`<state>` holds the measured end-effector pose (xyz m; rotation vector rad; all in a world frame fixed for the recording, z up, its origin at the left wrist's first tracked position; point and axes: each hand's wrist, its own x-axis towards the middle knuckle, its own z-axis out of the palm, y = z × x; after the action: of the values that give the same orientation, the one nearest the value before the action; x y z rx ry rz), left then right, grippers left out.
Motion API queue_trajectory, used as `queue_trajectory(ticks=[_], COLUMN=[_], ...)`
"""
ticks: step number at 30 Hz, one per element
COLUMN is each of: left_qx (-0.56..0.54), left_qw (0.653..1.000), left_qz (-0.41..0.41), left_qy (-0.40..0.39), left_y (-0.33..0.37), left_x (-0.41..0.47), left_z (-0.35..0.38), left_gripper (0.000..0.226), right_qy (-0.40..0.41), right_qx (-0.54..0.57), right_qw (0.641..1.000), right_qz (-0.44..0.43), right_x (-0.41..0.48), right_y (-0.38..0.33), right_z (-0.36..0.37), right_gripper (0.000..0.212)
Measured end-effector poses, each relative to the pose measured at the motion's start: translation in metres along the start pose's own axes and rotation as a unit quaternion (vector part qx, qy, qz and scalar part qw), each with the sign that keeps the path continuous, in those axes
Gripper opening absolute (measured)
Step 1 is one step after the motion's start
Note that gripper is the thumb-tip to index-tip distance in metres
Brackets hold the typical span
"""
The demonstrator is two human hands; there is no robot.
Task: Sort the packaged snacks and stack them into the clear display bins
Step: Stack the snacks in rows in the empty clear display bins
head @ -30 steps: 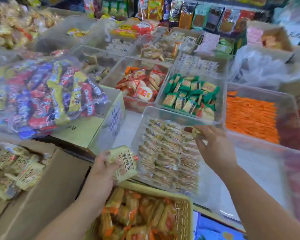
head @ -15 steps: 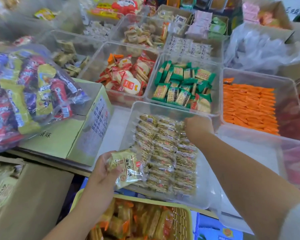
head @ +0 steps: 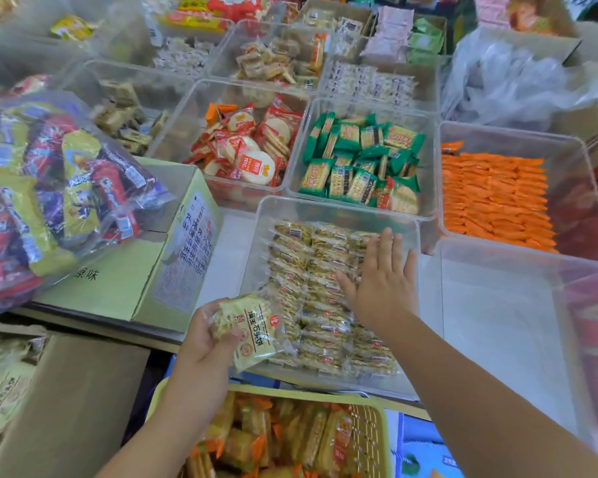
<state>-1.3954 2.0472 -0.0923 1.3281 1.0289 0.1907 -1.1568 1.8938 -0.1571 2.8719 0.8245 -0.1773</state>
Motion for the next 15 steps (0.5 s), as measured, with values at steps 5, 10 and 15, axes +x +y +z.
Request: queue_trajectory(ticks=[5, 10, 15], left_qx=[0.013, 0.018, 0.004], left_qw=[1.0, 1.0, 1.0], left_qz=[-0.002, -0.002, -0.008], left_qy=[-0.004, -0.005, -0.01], left_y=[0.0, 0.002, 0.005], left_x=[0.0, -0.001, -0.001], left_z=[-0.001, -0.001, 0.001], left_gripper=[0.033, 0.031, 0.03], right_qy=[-0.061, -0.107, -0.163], right_qx=[0.029, 0.013, 0.038], right_qw=[0.998, 0.994, 0.986], right_qz=[0.001, -0.008, -0.005], right_x=[0.006, 0.022, 0.042], right_y=[0.005, 0.007, 0.01], right_z=[0.01, 0.007, -0.005], right_gripper=[0.1, 0.107, 0.114])
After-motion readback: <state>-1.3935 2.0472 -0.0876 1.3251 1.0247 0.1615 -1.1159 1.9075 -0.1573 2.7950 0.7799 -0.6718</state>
